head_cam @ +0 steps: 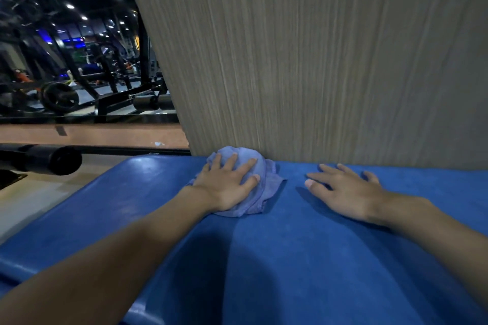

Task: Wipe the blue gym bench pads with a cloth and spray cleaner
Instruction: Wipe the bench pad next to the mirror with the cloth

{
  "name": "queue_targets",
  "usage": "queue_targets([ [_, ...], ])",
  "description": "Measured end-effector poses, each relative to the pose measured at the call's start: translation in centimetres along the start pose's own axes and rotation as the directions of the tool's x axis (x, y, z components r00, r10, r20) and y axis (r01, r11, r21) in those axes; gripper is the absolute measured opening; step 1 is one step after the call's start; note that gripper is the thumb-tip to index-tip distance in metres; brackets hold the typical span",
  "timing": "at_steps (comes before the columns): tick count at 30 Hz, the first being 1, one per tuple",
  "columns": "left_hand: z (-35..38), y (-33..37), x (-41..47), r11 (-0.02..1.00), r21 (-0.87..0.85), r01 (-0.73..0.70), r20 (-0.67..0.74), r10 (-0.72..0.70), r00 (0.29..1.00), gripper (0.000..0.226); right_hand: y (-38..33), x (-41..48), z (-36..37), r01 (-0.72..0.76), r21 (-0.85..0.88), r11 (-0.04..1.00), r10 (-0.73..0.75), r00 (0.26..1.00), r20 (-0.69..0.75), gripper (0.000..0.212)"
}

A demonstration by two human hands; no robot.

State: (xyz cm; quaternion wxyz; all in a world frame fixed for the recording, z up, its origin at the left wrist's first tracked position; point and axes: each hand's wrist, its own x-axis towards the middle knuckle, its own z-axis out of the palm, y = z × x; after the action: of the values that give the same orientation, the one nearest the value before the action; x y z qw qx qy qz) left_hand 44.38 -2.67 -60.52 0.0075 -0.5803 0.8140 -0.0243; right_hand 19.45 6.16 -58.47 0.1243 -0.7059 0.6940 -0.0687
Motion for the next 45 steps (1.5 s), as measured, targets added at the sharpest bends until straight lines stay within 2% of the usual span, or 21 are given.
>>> queue_targets([
  [3,-0.3,2.0,-0.2,1.000,-0.001,-0.002,0.011,0.002,1.000,0.060,2.6,-0.7,-0.8,0.018,-0.057,0.998,-0.022,0.997,-0.069,0.050],
  [5,-0.5,3.5,-0.3,1.000,-0.004,-0.003,0.015,0.003,1.000,0.059,4.5,-1.4,-0.6,-0.008,-0.116,0.993,0.005,1.000,-0.030,0.054],
  [11,-0.8,8.9,-0.5,0.999,-0.051,-0.014,0.011,0.014,1.000,0.059,7.6,-3.7,-0.9,0.042,-0.095,0.995,-0.044,0.999,-0.011,0.054],
  [16,-1.4,15.8,-0.6,0.996,-0.071,-0.062,-0.010,0.062,0.998,0.061,10.4,-6.4,-1.7,-0.019,-0.135,0.991,0.015,0.999,-0.033,0.051],
  [18,-1.7,18.5,-0.8,0.993,-0.077,-0.087,-0.004,0.087,0.996,0.062,10.5,-7.6,-1.9,-0.058,-0.165,0.985,0.048,0.997,-0.068,0.049],
  [20,-2.1,19.4,-1.1,0.990,-0.097,-0.101,0.004,0.102,0.995,0.058,10.1,-8.5,-2.0,-0.094,-0.203,0.975,0.057,0.983,-0.177,0.042],
  [23,-2.7,17.3,-1.4,0.977,-0.172,-0.125,-0.056,0.117,0.992,0.048,8.4,-8.5,-2.4,-0.093,-0.173,0.980,0.036,0.951,-0.308,0.037],
  [27,-2.9,11.2,-1.9,0.959,-0.267,-0.095,-0.134,0.060,0.989,0.047,3.4,-5.1,-2.1,0.003,-0.086,0.996,-0.028,0.958,-0.285,0.041],
  [29,-2.4,8.6,-2.1,0.970,-0.235,-0.055,-0.085,0.036,0.996,0.050,1.0,-2.7,-1.6,0.029,-0.021,0.999,-0.034,0.950,-0.311,0.040],
  [31,-1.6,7.0,-2.5,0.989,-0.150,-0.015,0.030,0.020,0.999,0.053,-0.6,-0.8,-0.8,0.044,0.025,0.999,-0.035,0.953,-0.301,0.040],
  [33,-1.1,6.4,-2.7,0.991,-0.131,0.007,0.116,0.009,0.993,0.054,-1.2,0.4,0.4,0.019,-0.012,1.000,-0.021,0.980,-0.199,0.051],
  [36,-1.4,6.1,-2.4,0.987,-0.163,0.005,0.104,0.012,0.995,0.055,-0.5,1.1,1.2,-0.018,-0.109,0.994,0.007,0.995,-0.102,0.059],
  [40,-1.1,6.5,-2.0,0.992,-0.123,-0.031,0.074,0.040,0.996,0.055,1.8,0.6,0.6,0.004,-0.095,0.995,-0.013,0.995,-0.097,0.055],
  [45,-1.2,8.4,-2.0,0.992,-0.098,-0.085,0.092,0.095,0.991,0.055,6.5,-1.7,-0.5,-0.068,-0.126,0.990,0.055,0.993,-0.108,0.052],
])
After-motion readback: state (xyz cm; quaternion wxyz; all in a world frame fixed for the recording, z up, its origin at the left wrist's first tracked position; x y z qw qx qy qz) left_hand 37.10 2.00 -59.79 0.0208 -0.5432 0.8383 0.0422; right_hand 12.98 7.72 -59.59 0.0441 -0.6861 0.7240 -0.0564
